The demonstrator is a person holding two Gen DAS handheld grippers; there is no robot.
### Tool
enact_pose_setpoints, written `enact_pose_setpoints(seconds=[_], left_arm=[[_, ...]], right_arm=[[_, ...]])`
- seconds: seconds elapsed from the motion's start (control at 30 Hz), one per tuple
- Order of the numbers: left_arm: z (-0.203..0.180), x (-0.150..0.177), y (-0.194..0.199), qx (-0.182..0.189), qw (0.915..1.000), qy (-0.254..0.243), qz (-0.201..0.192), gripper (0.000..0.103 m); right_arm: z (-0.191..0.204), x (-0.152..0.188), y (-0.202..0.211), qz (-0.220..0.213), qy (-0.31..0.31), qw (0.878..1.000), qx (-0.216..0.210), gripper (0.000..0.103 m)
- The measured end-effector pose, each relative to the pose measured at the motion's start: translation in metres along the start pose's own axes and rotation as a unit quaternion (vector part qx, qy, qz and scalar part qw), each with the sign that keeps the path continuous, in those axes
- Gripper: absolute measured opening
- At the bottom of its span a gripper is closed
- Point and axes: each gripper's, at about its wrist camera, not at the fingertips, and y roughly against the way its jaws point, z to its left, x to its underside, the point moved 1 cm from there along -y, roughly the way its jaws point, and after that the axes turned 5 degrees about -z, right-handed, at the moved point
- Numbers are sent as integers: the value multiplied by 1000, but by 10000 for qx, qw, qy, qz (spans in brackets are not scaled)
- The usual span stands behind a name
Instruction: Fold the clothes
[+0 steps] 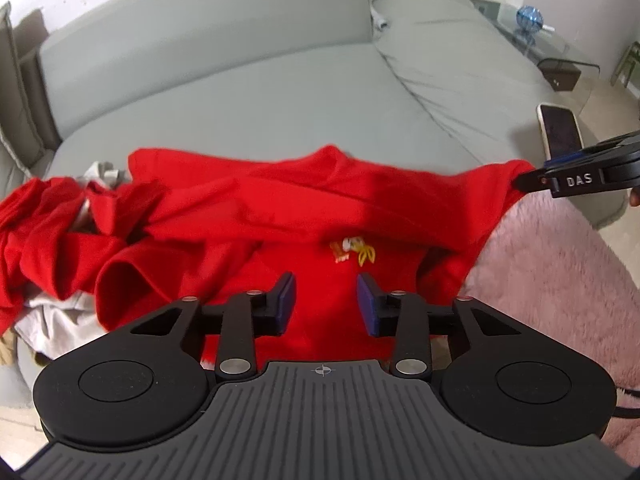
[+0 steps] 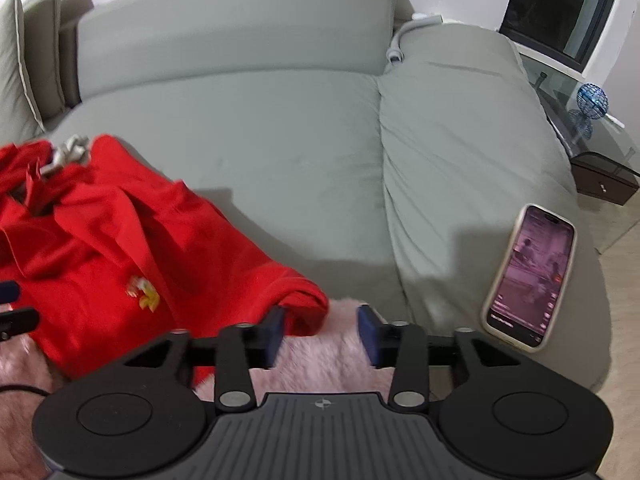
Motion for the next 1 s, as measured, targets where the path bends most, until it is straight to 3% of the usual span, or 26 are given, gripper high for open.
enact_pose_setpoints(seconds=[0.03,0.1,0.13,0.4,0.57,0.67,0.7,0.83,0.9,1.0], left_arm=[[2,1,0,-31,10000,18,61,44],[7,5,1,-81,9997,81,192,44],[11,8,3,-90,9995,138,266,45],[23,30,0,184,9970,472,586,48],[0,25,-13,728,9961,-127,478,48],[-7,23,-33,575,9938,-418,851,49],[-3,26,-40,334,9934,-291,1054,49],[24,36,-40,364,9893,561,1300,54],[49,46,-38,662,9730,1635,1486,55],[62,51,-43,824,9473,2590,1697,57]], right_arm=[[0,1,1,32,33,10000,17,47],[-1,2,3,138,96,9998,85,62],[-2,2,4,174,116,9997,110,65],[-15,8,17,161,98,9997,167,65],[-13,8,18,35,19,9996,-265,65],[-10,8,15,80,6,9995,-307,65],[-9,8,15,64,-1,9994,-329,65],[-6,10,13,17,-99,9988,-476,65],[-6,10,10,28,-135,9986,-510,65],[-2,10,6,40,-165,9982,-578,65]])
